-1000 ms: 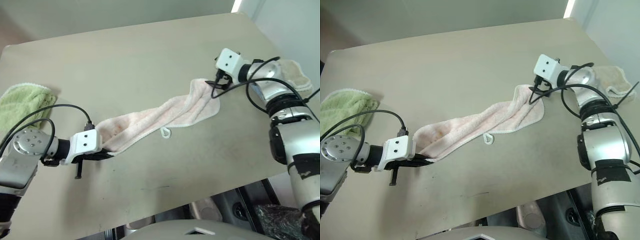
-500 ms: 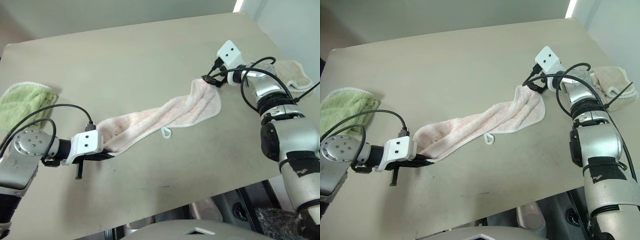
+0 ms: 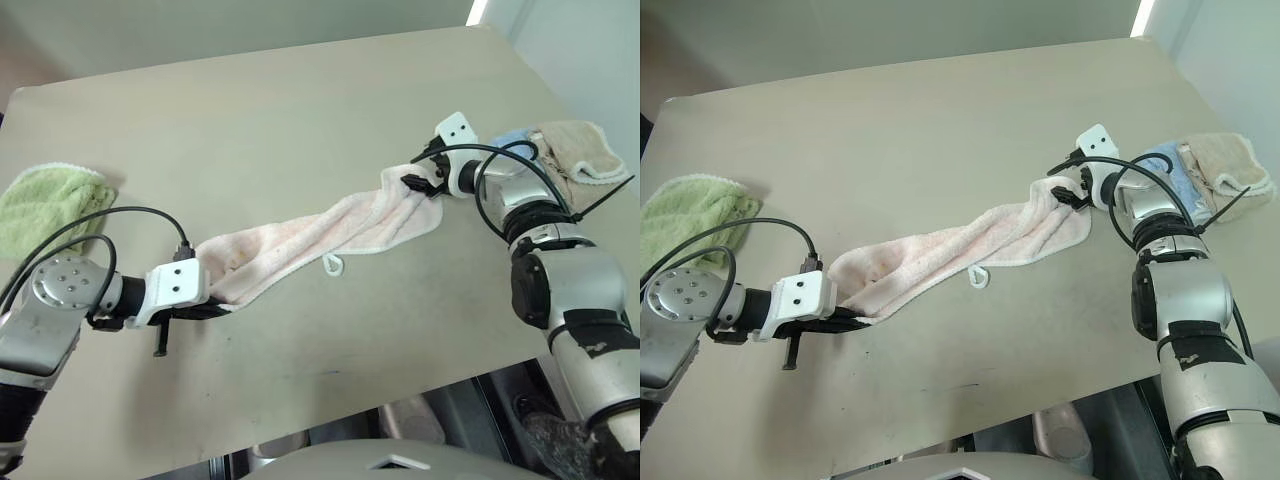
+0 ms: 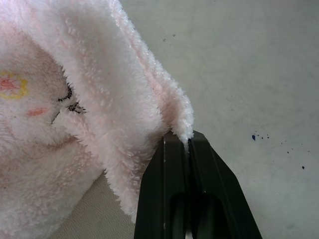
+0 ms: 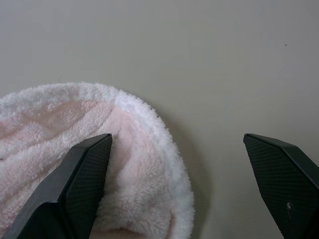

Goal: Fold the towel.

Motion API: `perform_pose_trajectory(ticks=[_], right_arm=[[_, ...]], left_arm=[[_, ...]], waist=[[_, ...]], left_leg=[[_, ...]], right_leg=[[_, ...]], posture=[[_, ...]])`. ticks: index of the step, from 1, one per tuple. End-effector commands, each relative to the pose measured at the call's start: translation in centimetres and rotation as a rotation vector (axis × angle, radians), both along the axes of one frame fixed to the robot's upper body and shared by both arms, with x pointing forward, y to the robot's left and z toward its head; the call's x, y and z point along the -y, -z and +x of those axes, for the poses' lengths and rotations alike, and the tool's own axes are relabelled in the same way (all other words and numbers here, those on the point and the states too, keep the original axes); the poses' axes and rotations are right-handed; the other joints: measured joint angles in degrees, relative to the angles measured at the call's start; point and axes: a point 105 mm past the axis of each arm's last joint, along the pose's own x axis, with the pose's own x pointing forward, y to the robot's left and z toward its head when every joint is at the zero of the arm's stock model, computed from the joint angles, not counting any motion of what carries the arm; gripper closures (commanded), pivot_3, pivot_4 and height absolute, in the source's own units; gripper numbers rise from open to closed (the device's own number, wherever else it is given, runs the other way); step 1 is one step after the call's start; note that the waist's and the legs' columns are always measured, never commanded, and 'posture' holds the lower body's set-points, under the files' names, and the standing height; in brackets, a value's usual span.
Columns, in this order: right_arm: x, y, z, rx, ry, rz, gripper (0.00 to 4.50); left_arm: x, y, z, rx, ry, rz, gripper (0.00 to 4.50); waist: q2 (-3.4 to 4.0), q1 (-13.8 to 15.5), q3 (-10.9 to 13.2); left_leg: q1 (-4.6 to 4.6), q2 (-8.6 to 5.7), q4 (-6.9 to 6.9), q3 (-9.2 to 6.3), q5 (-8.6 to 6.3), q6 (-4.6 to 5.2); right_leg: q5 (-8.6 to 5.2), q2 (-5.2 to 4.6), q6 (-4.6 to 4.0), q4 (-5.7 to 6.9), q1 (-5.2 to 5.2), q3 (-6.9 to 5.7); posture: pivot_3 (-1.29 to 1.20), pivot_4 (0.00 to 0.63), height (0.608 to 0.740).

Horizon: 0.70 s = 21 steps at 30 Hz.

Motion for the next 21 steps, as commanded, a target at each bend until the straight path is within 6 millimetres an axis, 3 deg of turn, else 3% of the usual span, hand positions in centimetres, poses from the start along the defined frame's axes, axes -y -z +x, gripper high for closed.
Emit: perform_pose_trajectory(ticks=[1,11,21], right_arm=[[-0.3,-1.3,0.3,0.039,-0.005,0.044,0.96],[0.4,-2.9,0.4,0.091,-0.002,0.103,4.45],[3.1,-7.1,0.3,0.219,0.018,0.195,4.45]], left_arm=[[0.2,0.0,0.0,0.001,0.010,0.005,4.50],[0.1,-0.1,0.4,0.024,-0.028,-0.022,4.50],[-0.4,-2.4,3.8,0.193,-0.162,-0.153,4.50]], waist=[[0.00,0.0,0.0],[0.00,0.0,0.0],[0.00,0.6,0.0]], left_leg=[[0.00,0.00,0.00,0.00,0.00,0.00],[0.00,0.00,0.02,0.00,0.00,0.00],[0.00,-0.01,0.12,0.01,0.06,-0.10]], right_leg=[[-0.01,0.00,-0.01,0.02,0.00,0.00],[-0.04,0.00,-0.06,0.09,-0.02,0.00],[-0.03,-0.02,-0.05,0.19,0.00,-0.02]], posture=[[0.00,0.150,0.740],[0.00,0.150,0.740],[0.00,0.150,0.740]])
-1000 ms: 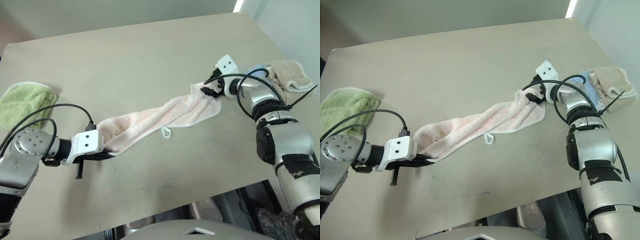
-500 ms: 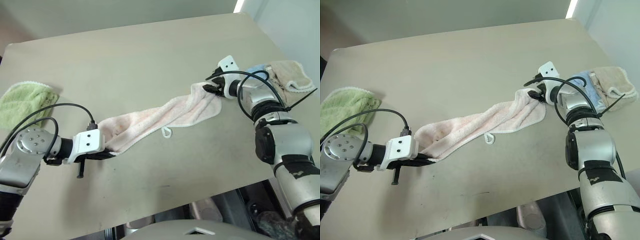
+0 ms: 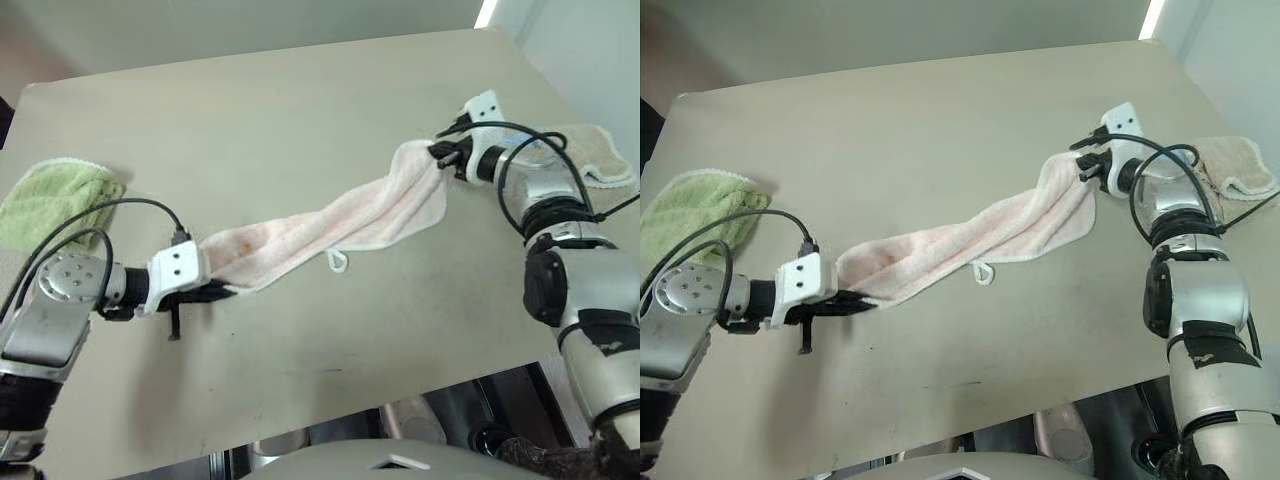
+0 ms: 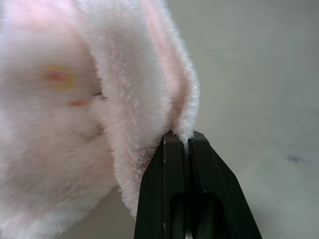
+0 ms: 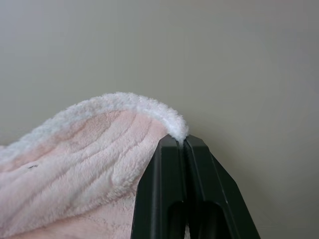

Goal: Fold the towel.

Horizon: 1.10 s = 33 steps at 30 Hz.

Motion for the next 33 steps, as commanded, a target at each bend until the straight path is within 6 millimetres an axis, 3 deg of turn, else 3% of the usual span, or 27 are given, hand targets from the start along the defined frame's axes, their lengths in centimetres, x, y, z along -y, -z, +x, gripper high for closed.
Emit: perform_pose_trajectory(ticks=[1,6,10,14,18,20,22,27,31,33], right_arm=[[0.8,-3.7,0.0,0.125,-0.006,0.041,4.45],[3.0,-8.3,-0.4,0.281,0.057,0.068,4.45],[4.9,-11.3,-0.7,0.378,0.139,0.106,4.45],[5.8,-13.6,-1.1,0.450,0.175,0.137,4.45],[5.9,-16.0,-2.4,0.532,0.111,0.190,4.45],[5.6,-16.1,-3.3,0.544,0.062,0.205,4.45],[4.9,-14.8,-4.6,0.514,-0.026,0.215,4.45],[3.6,-8.9,-7.2,0.347,-0.133,0.196,4.45],[2.5,-5.6,-8.5,0.249,-0.156,0.162,4.45],[1.3,-2.7,-9.7,0.167,-0.217,0.099,4.45]], left_arm=[[-0.4,-2.2,1.8,0.123,-0.064,-0.063,4.50],[-2.3,-8.1,9.1,0.443,-0.381,-0.248,4.50],[-3.7,-12.9,12.8,0.589,-0.563,-0.397,4.50],[-4.2,-16.6,14.6,0.675,-0.658,-0.531,4.50],[-4.4,-21.0,14.7,0.799,-0.655,-0.647,4.50],[-4.1,-21.0,14.2,0.781,-0.608,-0.652,4.50],[-3.5,-19.6,13.3,0.716,-0.525,-0.625,4.50],[-1.8,-15.5,10.4,0.532,-0.387,-0.591,4.50],[-0.6,-12.6,8.4,0.429,-0.318,-0.529,4.50],[0.4,-10.6,7.2,0.356,-0.270,-0.492,4.50]], waist=[[0.00,-0.1,0.0],[0.01,0.5,0.0],[0.00,0.2,0.0],[-0.01,-0.2,0.0],[-0.01,-0.6,0.0],[-0.01,-0.6,0.0],[-0.02,-0.6,0.0],[-0.03,-0.6,0.0],[-0.02,-0.6,0.0],[-0.03,-0.6,0.0]], left_leg=[[0.01,0.00,0.00,0.00,0.00,0.00],[0.01,0.00,0.01,-0.04,0.15,-0.08],[0.00,-0.02,0.17,-0.04,0.30,-0.15],[-0.01,-0.05,0.18,-0.04,0.37,-0.16],[-0.06,-0.05,-0.09,-0.03,0.42,-0.17],[-0.08,-0.04,-0.28,-0.02,0.46,-0.18],[-0.08,-0.02,-0.36,-0.07,0.46,-0.18],[-0.13,-0.03,-0.22,-0.17,0.76,-0.74],[-0.26,-0.06,-0.04,-0.17,0.70,-0.67],[-0.23,-0.05,-0.03,-0.19,0.50,-0.30]], right_leg=[[0.00,0.00,0.00,0.00,0.01,0.00],[0.06,-0.01,0.10,0.05,0.03,-0.07],[0.13,-0.03,0.22,-0.03,0.13,-0.05],[0.12,-0.03,0.28,-0.13,0.11,0.02],[0.09,0.00,0.35,-0.26,-0.02,0.03],[0.08,0.02,0.36,-0.43,-0.06,0.04],[0.06,0.08,0.40,-0.57,-0.05,0.04],[-0.05,0.19,0.54,-0.97,0.21,0.09],[0.04,0.16,0.67,-0.90,0.10,0.11],[0.20,0.16,0.69,-0.85,0.12,0.10]], posture=[[0.00,0.150,0.740],[0.00,0.150,0.740],[0.00,0.150,0.740],[0.00,0.150,0.740],[0.00,0.150,0.740],[0.00,0.150,0.740],[0.00,0.150,0.740],[0.00,0.150,0.740],[0.00,0.150,0.740],[0.00,0.150,0.740]])
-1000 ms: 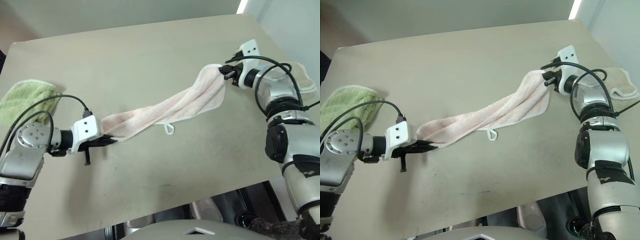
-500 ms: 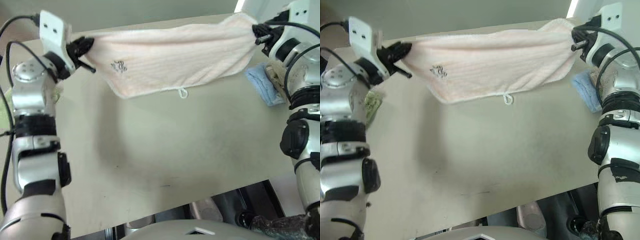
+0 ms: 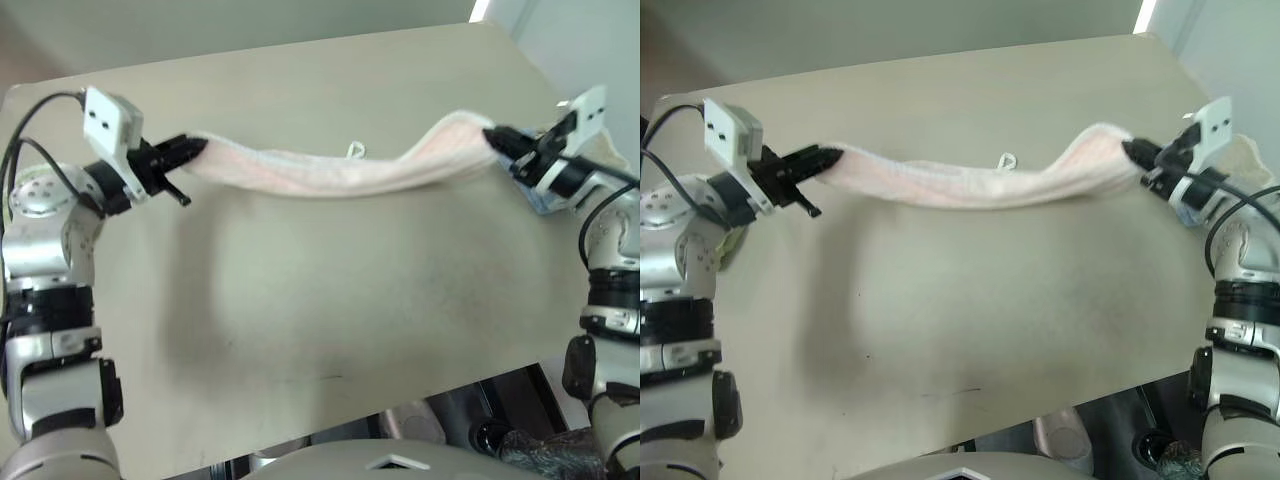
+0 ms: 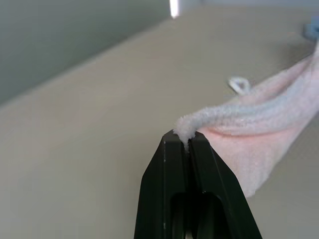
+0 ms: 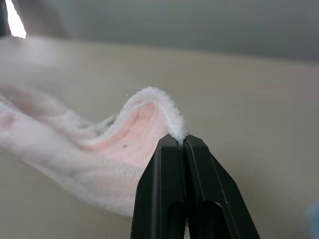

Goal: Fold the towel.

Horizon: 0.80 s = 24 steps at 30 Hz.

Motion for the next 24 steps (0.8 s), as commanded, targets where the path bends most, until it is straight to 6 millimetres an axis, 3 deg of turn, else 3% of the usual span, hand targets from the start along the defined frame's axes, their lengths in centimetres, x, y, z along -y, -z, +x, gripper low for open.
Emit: perform_pose_trajectory(ticks=[1,4,11,22,24], right_arm=[[-2.2,1.1,-2.1,-0.007,-0.114,-0.100,4.45],[-2.7,2.6,-2.9,-0.059,-0.149,-0.130,3.76],[-2.0,3.3,-2.9,-0.055,-0.142,-0.266,1.37],[0.2,3.0,0.2,-0.056,-0.010,-0.324,1.37],[0.3,2.3,0.6,-0.058,-0.021,-0.325,1.37]], left_arm=[[1.9,0.2,-2.2,-0.009,0.109,0.062,4.50],[2.2,0.9,-2.4,-0.032,0.108,0.064,4.50],[2.4,0.9,-2.5,-0.039,0.110,0.055,4.50],[3.3,1.4,-3.0,-0.088,0.171,0.042,4.50],[2.8,2.7,-3.6,-0.147,0.184,0.082,4.50]], waist=[[-0.01,0.0,0.0],[-0.01,0.0,0.0],[-0.03,0.2,0.0],[-0.02,0.7,0.0],[-0.02,0.8,0.0]], left_leg=[[0.08,0.01,0.00,-0.01,-0.07,0.17],[0.85,0.01,0.01,-0.06,-0.09,0.24],[1.31,-0.09,0.23,-0.08,0.00,0.39],[1.25,-0.09,0.07,-0.04,-0.01,0.39],[1.24,-0.08,0.02,-0.04,-0.01,0.39]], right_leg=[[0.08,0.01,-0.04,-0.01,0.08,-0.01],[0.03,0.02,-0.13,-0.07,0.92,-0.04],[0.10,0.01,-0.55,-0.09,1.49,0.10],[0.01,0.01,-0.53,-0.11,1.33,0.10],[-0.02,0.01,-0.54,-0.11,1.29,0.09]], posture=[[0.00,0.150,0.740],[0.00,0.150,0.740],[0.00,0.150,0.740],[0.00,0.150,0.740],[0.00,0.150,0.740]])
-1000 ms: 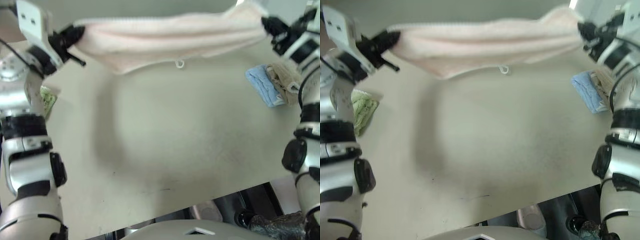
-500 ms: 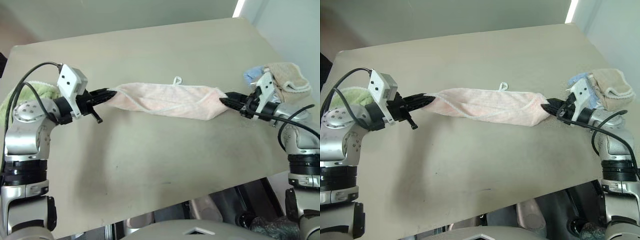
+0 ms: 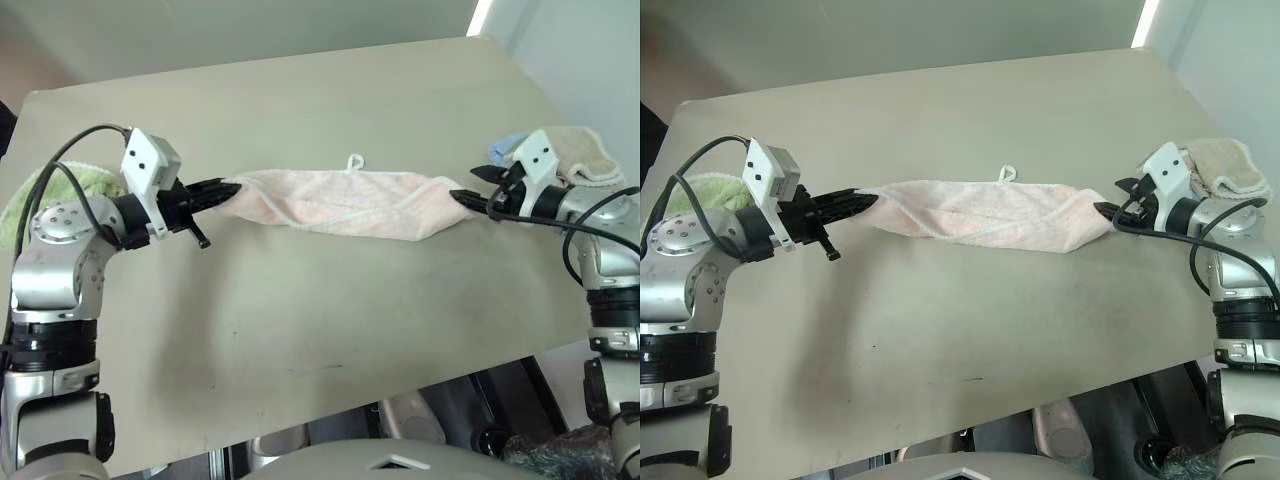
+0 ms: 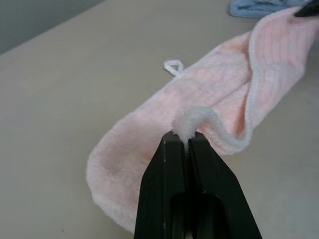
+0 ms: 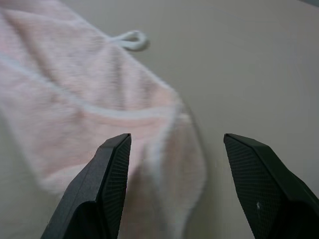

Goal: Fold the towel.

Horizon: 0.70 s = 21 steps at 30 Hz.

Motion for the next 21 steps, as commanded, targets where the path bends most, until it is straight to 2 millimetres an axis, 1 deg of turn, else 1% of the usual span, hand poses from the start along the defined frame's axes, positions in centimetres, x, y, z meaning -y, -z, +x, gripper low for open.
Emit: perform_pose_trajectory(ticks=[1,3,6,10,13,17,21], right_arm=[[0.2,-2.0,0.6,0.039,-0.017,-0.007,1.37],[-0.1,-2.7,0.9,0.036,-0.039,-0.010,1.37],[-1.1,-3.0,1.1,0.002,-0.089,-0.011,1.37],[-2.4,-1.7,1.3,-0.082,-0.136,-0.063,1.37],[-2.8,-0.8,1.5,-0.119,-0.145,-0.090,1.37],[-2.7,0.4,1.5,-0.154,-0.149,-0.127,1.37],[-2.4,0.9,1.6,-0.160,-0.135,-0.146,1.37]], left_arm=[[-0.3,0.7,-1.3,-0.036,0.043,0.068,4.50],[-0.6,1.4,-1.6,-0.059,0.041,0.085,4.50],[-0.7,1.6,-1.7,-0.062,0.037,0.079,4.50],[-0.5,1.8,-1.7,-0.062,0.039,0.080,4.50],[-0.6,1.8,-1.8,-0.060,0.037,0.079,4.50],[-0.8,1.7,-1.9,-0.058,0.023,0.080,4.50],[-0.9,1.7,-2.0,-0.057,0.021,0.079,4.50]], waist=[[0.01,-0.1,0.0],[0.01,-0.1,0.0],[0.00,0.0,0.0],[0.00,0.1,0.0],[0.01,0.1,0.0],[0.01,0.1,0.0],[0.01,0.1,0.0]], left_leg=[[-0.01,0.00,-0.02,0.01,0.00,0.00],[0.00,0.00,-0.11,0.03,0.00,0.00],[-0.08,0.03,-0.23,0.01,-0.02,-0.03],[-0.15,0.04,-0.29,-0.02,-0.02,-0.03],[-0.17,0.04,-0.27,-0.04,-0.03,-0.03],[-0.19,0.04,-0.24,-0.04,-0.03,-0.03],[-0.19,0.04,-0.24,-0.04,-0.03,-0.03]], right_leg=[[-0.01,0.00,0.02,0.00,-0.04,0.01],[-0.04,0.02,0.09,0.01,-0.10,0.04],[-0.06,0.02,0.13,0.01,-0.21,-0.01],[-0.07,0.02,0.11,0.01,-0.28,-0.05],[-0.08,0.01,0.09,0.01,-0.28,-0.07],[-0.12,0.00,0.00,0.02,-0.29,-0.06],[-0.15,0.00,-0.04,0.03,-0.29,-0.06]], posture=[[0.00,0.150,0.740],[0.00,0.150,0.740],[0.00,0.150,0.740],[0.00,0.150,0.740],[0.00,0.150,0.740],[0.00,0.150,0.740],[0.00,0.150,0.740]])
